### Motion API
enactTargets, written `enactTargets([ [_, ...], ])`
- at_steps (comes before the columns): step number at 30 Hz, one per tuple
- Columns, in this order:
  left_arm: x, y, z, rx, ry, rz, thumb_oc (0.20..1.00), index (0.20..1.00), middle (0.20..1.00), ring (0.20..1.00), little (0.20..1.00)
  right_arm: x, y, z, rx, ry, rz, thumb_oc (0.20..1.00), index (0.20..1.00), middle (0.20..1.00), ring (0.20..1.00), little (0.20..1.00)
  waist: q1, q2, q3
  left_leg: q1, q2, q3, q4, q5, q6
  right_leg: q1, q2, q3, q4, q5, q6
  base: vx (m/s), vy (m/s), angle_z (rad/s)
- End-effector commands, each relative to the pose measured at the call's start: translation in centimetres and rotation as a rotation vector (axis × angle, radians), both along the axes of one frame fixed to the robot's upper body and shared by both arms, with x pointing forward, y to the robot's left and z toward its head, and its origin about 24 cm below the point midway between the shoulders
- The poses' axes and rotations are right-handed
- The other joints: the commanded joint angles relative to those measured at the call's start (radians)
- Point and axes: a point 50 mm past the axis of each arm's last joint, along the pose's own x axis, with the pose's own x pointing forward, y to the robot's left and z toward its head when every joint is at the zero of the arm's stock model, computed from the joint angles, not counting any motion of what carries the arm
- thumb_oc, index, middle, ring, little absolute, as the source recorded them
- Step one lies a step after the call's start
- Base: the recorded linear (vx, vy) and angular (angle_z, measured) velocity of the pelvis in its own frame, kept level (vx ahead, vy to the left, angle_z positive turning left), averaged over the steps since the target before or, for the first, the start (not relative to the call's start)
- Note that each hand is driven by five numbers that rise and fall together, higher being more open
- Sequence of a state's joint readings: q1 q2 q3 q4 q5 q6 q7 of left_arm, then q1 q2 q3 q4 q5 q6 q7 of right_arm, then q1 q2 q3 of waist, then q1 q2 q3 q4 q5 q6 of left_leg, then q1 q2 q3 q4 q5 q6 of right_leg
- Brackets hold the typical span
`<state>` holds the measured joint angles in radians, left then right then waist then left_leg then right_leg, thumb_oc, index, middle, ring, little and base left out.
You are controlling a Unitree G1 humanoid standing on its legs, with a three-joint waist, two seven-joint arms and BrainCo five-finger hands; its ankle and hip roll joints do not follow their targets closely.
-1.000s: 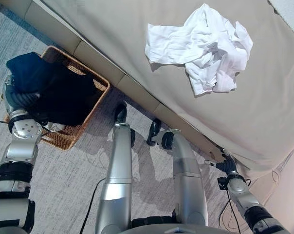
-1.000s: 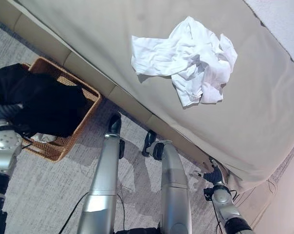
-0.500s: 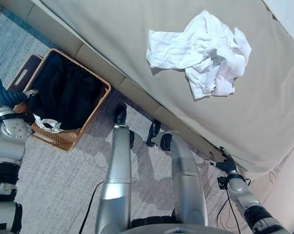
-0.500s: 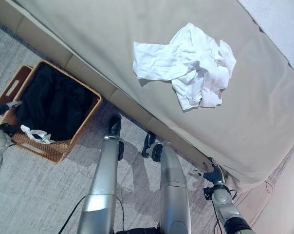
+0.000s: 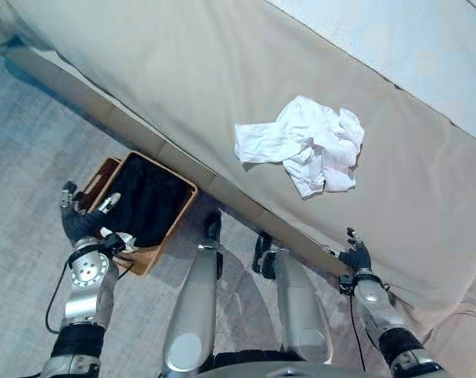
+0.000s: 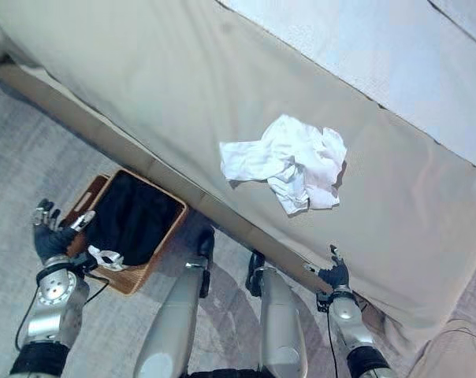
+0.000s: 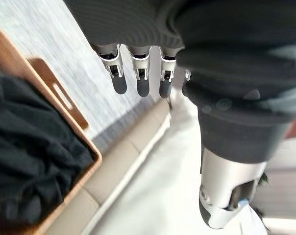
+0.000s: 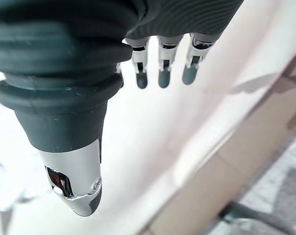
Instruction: Pick up clothes into the bucket
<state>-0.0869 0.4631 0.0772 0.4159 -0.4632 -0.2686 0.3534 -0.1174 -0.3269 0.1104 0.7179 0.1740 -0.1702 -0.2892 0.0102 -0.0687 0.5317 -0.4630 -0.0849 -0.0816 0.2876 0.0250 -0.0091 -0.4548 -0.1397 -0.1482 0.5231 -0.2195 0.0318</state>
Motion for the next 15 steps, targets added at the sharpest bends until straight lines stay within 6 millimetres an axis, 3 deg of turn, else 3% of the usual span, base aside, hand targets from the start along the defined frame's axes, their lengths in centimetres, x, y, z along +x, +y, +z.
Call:
enactTargets([
  [1, -0.2, -1.4, -3.7, -0.039, 0.142, -0.093, 1.0, 1.0, 1.0, 1.0, 1.0, -0.7, -2.9, 1.0, -0.075, -0.029, -0.03, 1.0, 1.0, 1.0, 1.0, 1.0, -0.038, 0.095, -0.082, 0.083, -0.002, -0.019, -0.071, 0.013, 0.004, 0.061, 0.015, 0.039, -0.199, 0.164, 0.023, 0.18, -0.04, -0.16],
  [2, -1.1, -2.2, -6.4, -0.017, 0.292, -0.144, 1.0, 1.0, 1.0, 1.0, 1.0, -0.7, -2.7, 0.9, -0.059, -0.032, -0.024, 1.0, 1.0, 1.0, 1.0, 1.0, -0.054, 0.109, -0.116, 0.15, 0.009, -0.012, -0.142, 0.035, -0.005, 0.112, 0.026, 0.048, -0.242, 0.17, 0.026, 0.13, -0.036, -0.18],
  [5, -2.0, -3.0, -8.2, 0.042, 0.408, -0.216, 1.0, 1.0, 1.0, 1.0, 1.0, -0.9, -2.6, 0.6, -0.027, -0.021, -0.024, 1.0, 1.0, 1.0, 1.0, 1.0, -0.066, 0.12, -0.152, 0.196, 0.018, -0.001, -0.181, 0.044, -0.008, 0.153, 0.033, 0.057, -0.285, 0.182, 0.03, 0.14, -0.047, -0.23],
  [9, -5.3, -4.7, -12.5, 0.092, 0.661, -0.289, 1.0, 1.0, 1.0, 1.0, 1.0, -2.6, -1.6, -1.2, 0.09, 0.034, -0.019, 1.0, 1.0, 1.0, 1.0, 1.0, -0.078, 0.129, -0.228, 0.287, 0.023, 0.024, -0.201, 0.026, -0.013, 0.254, 0.056, 0.084, -0.364, 0.194, 0.035, 0.15, -0.082, -0.19],
  [15, -8.5, -6.1, -15.1, 0.125, 0.832, -0.379, 1.0, 1.0, 1.0, 1.0, 1.0, -3.6, -1.3, -2.1, 0.206, 0.058, -0.01, 1.0, 1.0, 1.0, 1.0, 1.0, -0.072, 0.122, -0.286, 0.349, 0.038, 0.053, -0.201, 0.004, -0.022, 0.351, 0.069, 0.095, -0.459, 0.218, 0.038, 0.07, -0.068, -0.16],
])
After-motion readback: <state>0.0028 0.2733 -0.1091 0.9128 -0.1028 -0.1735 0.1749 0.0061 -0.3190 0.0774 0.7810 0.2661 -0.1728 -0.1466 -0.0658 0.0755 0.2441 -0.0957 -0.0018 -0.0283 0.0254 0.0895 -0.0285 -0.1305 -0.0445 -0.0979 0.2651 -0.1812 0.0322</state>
